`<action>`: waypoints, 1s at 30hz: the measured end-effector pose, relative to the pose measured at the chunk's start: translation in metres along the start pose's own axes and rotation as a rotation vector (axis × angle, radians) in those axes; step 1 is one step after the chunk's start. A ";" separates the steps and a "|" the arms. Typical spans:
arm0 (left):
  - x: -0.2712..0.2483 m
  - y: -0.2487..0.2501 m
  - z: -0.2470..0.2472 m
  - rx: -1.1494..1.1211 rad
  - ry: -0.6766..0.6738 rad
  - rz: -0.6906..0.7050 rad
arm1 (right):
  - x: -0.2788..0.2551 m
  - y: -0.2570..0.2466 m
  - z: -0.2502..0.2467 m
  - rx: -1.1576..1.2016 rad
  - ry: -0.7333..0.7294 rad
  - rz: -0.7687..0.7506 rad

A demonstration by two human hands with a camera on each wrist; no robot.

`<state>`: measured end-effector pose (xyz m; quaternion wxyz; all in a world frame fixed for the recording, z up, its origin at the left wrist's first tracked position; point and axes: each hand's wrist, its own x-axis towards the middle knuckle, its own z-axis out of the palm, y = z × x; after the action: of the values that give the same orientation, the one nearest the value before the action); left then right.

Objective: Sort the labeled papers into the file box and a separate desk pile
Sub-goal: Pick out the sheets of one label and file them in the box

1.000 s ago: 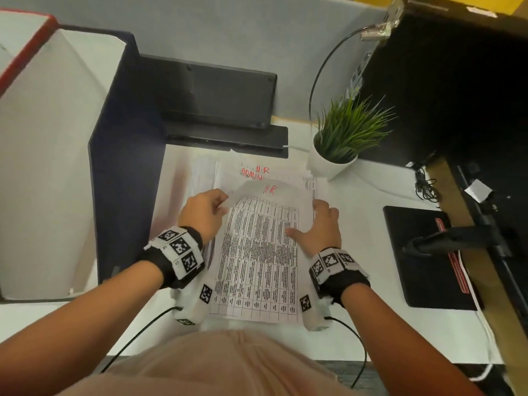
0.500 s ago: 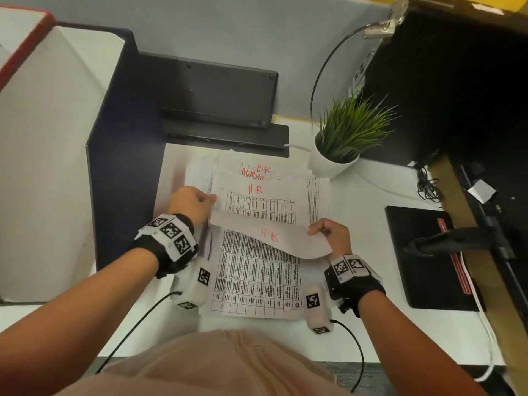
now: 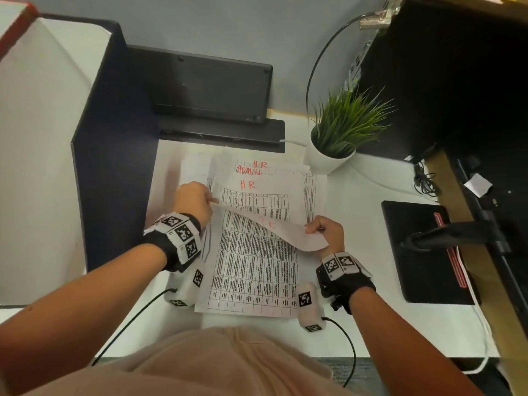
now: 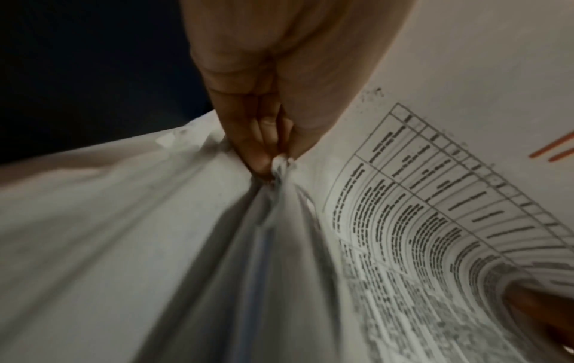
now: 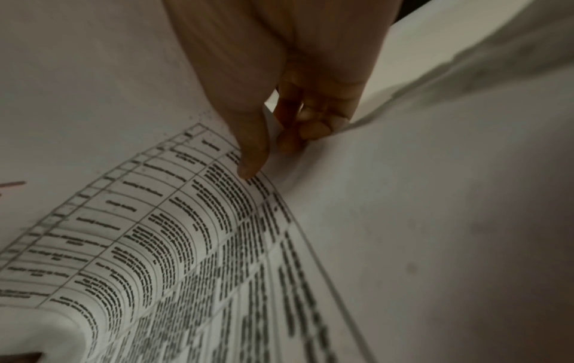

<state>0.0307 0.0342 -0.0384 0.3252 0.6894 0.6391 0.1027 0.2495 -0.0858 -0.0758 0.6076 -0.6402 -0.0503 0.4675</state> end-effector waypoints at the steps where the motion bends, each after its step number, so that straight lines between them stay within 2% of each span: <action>1: -0.002 -0.001 0.000 0.008 -0.009 0.021 | 0.001 0.001 -0.001 -0.012 0.005 -0.003; 3: -0.008 -0.003 -0.001 0.066 0.023 0.116 | 0.003 0.002 -0.003 -0.067 0.018 -0.035; 5: -0.014 -0.008 0.000 0.104 0.154 0.310 | 0.004 0.003 -0.004 -0.126 0.021 -0.066; 7: -0.020 -0.011 0.001 0.033 0.264 0.492 | 0.004 0.003 -0.005 -0.144 0.030 -0.092; 9: -0.024 -0.012 0.003 -0.126 0.289 0.561 | 0.002 0.002 -0.006 -0.215 0.036 -0.168; 12: -0.024 -0.010 0.006 -0.360 0.202 0.434 | -0.004 -0.001 -0.005 -0.483 0.007 -0.332; 14: -0.022 -0.010 0.009 -0.518 0.088 0.359 | -0.006 -0.001 -0.008 -0.418 -0.019 -0.383; 18: -0.018 -0.006 0.006 -0.610 -0.025 0.333 | -0.004 -0.005 -0.011 -0.459 -0.034 -0.296; 20: -0.012 -0.006 0.004 -0.619 -0.051 0.245 | -0.005 -0.004 -0.012 -0.553 0.003 -0.268; 22: -0.002 -0.010 0.002 -0.511 0.008 0.125 | -0.007 -0.003 -0.014 -0.520 -0.043 -0.296; 23: 0.004 -0.012 0.001 -0.382 0.036 0.063 | -0.007 -0.002 -0.015 -0.414 -0.068 -0.257; 25: 0.012 -0.015 0.000 -0.121 0.010 -0.054 | -0.005 -0.002 -0.015 -0.094 -0.063 -0.051; 26: 0.013 -0.014 -0.001 -0.047 -0.029 -0.091 | -0.003 -0.002 -0.016 -0.015 -0.042 0.028; 28: 0.012 -0.010 -0.001 0.020 -0.060 -0.096 | -0.002 -0.001 -0.013 0.007 0.013 0.092; 30: 0.010 -0.006 0.001 0.016 -0.030 -0.078 | 0.000 -0.002 -0.010 -0.005 0.046 0.068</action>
<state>0.0280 0.0433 -0.0450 0.3329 0.6682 0.6612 0.0743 0.2570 -0.0928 -0.0755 0.5905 -0.6537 -0.0156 0.4729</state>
